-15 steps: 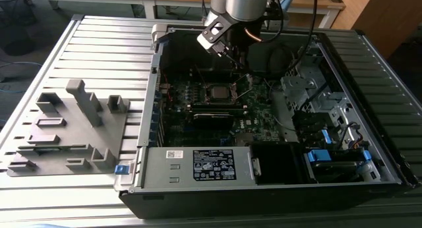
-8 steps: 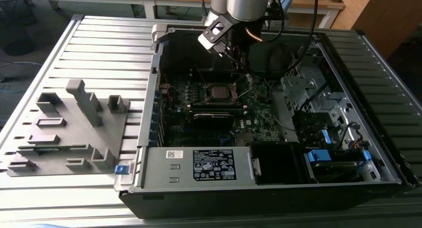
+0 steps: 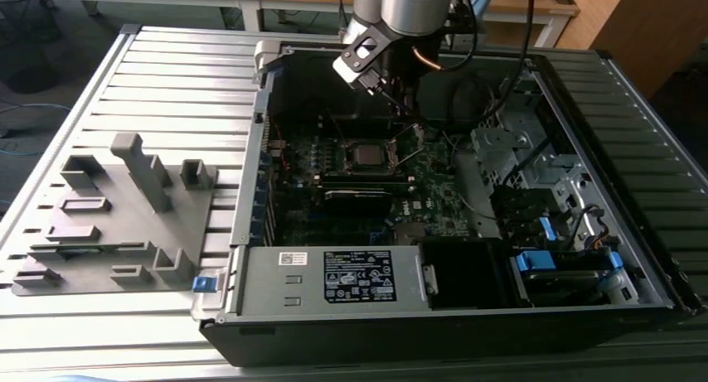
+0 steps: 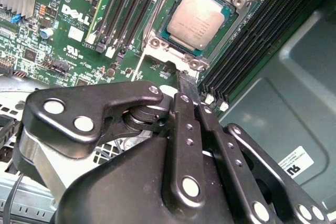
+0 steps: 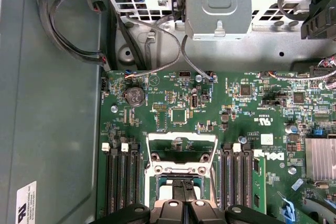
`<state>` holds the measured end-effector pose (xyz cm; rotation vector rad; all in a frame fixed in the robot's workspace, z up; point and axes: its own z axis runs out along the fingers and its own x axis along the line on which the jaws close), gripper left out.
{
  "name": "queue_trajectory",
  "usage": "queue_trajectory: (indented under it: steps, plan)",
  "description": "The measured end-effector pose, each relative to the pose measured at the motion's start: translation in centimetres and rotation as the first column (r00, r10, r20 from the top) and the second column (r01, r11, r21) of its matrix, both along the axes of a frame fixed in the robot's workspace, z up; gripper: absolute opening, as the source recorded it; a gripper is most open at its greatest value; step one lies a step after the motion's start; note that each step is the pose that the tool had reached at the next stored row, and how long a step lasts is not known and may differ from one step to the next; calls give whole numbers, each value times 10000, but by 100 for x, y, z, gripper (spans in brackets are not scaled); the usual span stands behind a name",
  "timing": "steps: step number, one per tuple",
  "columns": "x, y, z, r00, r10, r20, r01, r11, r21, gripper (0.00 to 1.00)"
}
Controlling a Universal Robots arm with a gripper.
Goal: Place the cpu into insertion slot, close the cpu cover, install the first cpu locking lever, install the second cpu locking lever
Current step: 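Close the cpu cover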
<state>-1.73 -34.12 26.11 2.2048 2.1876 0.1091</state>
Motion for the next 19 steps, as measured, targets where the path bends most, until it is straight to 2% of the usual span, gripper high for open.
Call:
queue_trajectory:
  steps: [9,19]
  plan:
    - [97,0,-1,10000,-2,0,2,10000,0,11]
    - [101,0,17,10000,-2,1,2,10000,2,11]
